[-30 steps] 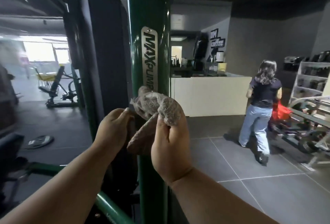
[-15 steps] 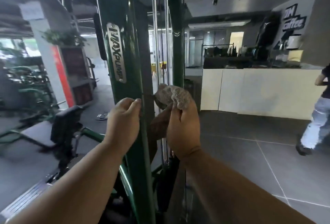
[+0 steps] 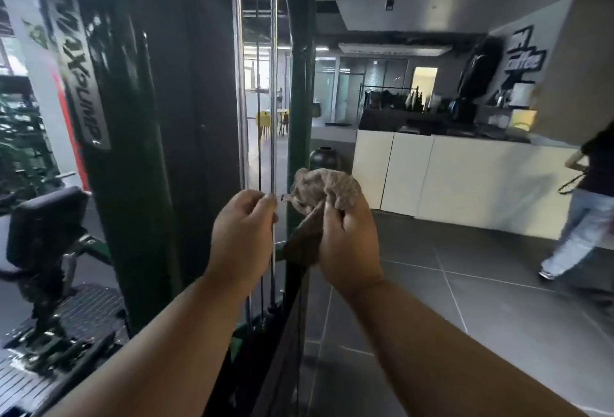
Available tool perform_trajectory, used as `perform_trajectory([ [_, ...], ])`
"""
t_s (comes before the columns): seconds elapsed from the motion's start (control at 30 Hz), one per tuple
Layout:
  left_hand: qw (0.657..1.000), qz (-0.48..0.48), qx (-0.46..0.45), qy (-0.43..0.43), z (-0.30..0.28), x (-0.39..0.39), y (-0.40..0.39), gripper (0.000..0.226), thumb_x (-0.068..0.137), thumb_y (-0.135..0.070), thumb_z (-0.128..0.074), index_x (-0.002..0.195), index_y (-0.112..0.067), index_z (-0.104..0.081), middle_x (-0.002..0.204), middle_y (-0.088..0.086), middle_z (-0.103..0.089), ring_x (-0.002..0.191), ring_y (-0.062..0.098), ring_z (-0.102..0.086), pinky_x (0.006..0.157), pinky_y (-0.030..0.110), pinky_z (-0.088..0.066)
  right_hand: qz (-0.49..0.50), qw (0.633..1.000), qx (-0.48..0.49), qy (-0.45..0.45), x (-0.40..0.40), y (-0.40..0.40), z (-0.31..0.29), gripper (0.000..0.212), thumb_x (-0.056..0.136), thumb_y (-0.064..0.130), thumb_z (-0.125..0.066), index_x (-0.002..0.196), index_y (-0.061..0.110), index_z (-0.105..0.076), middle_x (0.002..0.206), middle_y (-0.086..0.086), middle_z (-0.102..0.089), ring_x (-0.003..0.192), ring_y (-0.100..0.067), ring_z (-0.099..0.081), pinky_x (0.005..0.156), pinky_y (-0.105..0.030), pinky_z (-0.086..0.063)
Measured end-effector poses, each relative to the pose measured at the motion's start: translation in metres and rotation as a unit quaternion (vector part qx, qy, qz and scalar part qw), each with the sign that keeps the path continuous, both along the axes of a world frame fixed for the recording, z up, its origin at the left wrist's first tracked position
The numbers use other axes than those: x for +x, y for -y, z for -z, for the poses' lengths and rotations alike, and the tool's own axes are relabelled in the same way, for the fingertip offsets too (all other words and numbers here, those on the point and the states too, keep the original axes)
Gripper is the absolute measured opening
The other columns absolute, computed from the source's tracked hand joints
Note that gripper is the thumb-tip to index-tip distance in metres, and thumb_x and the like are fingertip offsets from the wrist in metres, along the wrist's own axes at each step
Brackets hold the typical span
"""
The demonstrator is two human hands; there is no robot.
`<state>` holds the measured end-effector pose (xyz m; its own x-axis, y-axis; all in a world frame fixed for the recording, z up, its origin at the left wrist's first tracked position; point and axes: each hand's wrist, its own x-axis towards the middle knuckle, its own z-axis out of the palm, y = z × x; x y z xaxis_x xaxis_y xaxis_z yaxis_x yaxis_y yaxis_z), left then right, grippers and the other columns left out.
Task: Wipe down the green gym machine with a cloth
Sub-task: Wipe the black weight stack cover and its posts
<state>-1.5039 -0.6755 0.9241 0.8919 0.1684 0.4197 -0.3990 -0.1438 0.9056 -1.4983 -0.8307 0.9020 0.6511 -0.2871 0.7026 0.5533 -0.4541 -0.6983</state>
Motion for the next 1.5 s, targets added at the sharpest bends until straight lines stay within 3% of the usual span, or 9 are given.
perform_trajectory([
  [0.17,0.997,-0.054,-0.041,-0.029,0.016,0.068,0.011,0.019,0.104,-0.027,-0.058,0.091,-0.020,-0.070,0.071,-0.001,-0.064,0.053,0.002,-0.054,0.046,0.022,-0.043,0.002,0.999,-0.027,-0.023,0.069,0.051,0.000,0.031,0.107,0.020,-0.047,0.131,0.029,-0.065,0.126,0.010,-0.065,0.120,-0.008,-0.061,0.106,-0.041,-0.051],
  [0.3,0.991,-0.114,-0.048,-0.058,0.025,0.107,0.012,0.015,0.101,-0.023,-0.056,0.093,-0.021,-0.069,0.077,0.001,-0.065,0.066,0.015,-0.058,0.055,0.032,-0.043,-0.026,0.998,-0.030,-0.041,0.118,0.061,0.002,0.030,0.106,0.029,-0.047,0.129,0.030,-0.065,0.124,0.010,-0.065,0.118,-0.009,-0.062,0.105,-0.043,-0.052],
  [0.63,0.943,-0.276,0.117,-0.149,0.061,0.145,-0.009,0.004,0.095,-0.030,-0.065,0.094,-0.031,-0.069,0.072,-0.003,-0.070,0.058,0.019,-0.065,0.053,0.034,-0.050,-0.313,0.944,-0.075,-0.067,0.200,0.040,0.020,0.034,0.109,0.016,-0.048,0.120,0.043,-0.066,0.114,0.021,-0.070,0.106,-0.001,-0.068,0.095,-0.021,-0.055],
  [0.83,0.908,-0.370,0.122,-0.155,0.048,0.147,-0.009,0.007,0.093,-0.026,-0.069,0.089,-0.031,-0.070,0.071,-0.007,-0.071,0.061,0.016,-0.065,0.056,0.032,-0.049,-0.367,0.921,-0.104,-0.080,0.252,0.052,0.037,0.030,0.108,0.022,-0.050,0.115,0.049,-0.062,0.110,0.024,-0.065,0.103,0.009,-0.063,0.091,-0.014,-0.052],
  [1.0,0.908,-0.373,0.113,-0.156,0.060,0.151,-0.001,0.010,0.098,-0.021,-0.070,0.092,-0.029,-0.072,0.083,-0.006,-0.074,0.071,0.005,-0.067,0.065,0.029,-0.046,-0.428,0.892,-0.134,-0.052,0.275,0.039,0.039,0.030,0.106,0.033,-0.042,0.127,0.039,-0.064,0.121,0.018,-0.065,0.114,-0.003,-0.063,0.099,-0.030,-0.055],
  [1.17,0.912,-0.383,0.055,-0.138,0.065,0.164,-0.004,0.010,0.100,-0.016,-0.067,0.096,-0.023,-0.071,0.088,-0.001,-0.074,0.081,0.016,-0.067,0.066,0.025,-0.045,-0.452,0.892,-0.023,-0.008,0.298,0.000,0.005,0.028,0.109,0.022,-0.044,0.120,0.040,-0.062,0.112,0.013,-0.064,0.099,-0.012,-0.069,0.085,-0.041,-0.062],
  [1.3,0.912,-0.385,0.050,-0.129,0.071,0.186,-0.010,0.008,0.098,-0.021,-0.070,0.097,-0.028,-0.073,0.083,-0.006,-0.075,0.084,0.013,-0.070,0.068,0.023,-0.046,-0.452,0.883,0.125,0.016,0.309,-0.030,-0.032,0.033,0.108,0.018,-0.045,0.119,0.046,-0.057,0.121,0.013,-0.061,0.110,-0.003,-0.065,0.093,-0.026,-0.058],
  [1.4,0.906,-0.401,0.062,-0.123,0.075,0.199,-0.012,0.006,0.098,-0.023,-0.069,0.098,-0.029,-0.072,0.086,-0.006,-0.074,0.081,0.006,-0.068,0.064,0.012,-0.043,-0.438,0.889,0.120,0.054,0.317,-0.038,-0.045,0.037,0.107,0.012,-0.044,0.118,0.045,-0.055,0.117,0.012,-0.059,0.102,0.000,-0.063,0.086,-0.016,-0.051],
  [1.5,0.916,-0.384,0.040,-0.104,0.066,0.209,-0.013,0.005,0.098,-0.025,-0.071,0.095,-0.028,-0.073,0.084,-0.003,-0.075,0.081,0.012,-0.071,0.066,0.014,-0.047,-0.447,0.881,0.121,0.097,0.328,-0.040,-0.055,0.036,0.107,0.006,-0.042,0.116,0.037,-0.059,0.111,0.001,-0.062,0.099,-0.013,-0.064,0.091,-0.035,-0.057],
])
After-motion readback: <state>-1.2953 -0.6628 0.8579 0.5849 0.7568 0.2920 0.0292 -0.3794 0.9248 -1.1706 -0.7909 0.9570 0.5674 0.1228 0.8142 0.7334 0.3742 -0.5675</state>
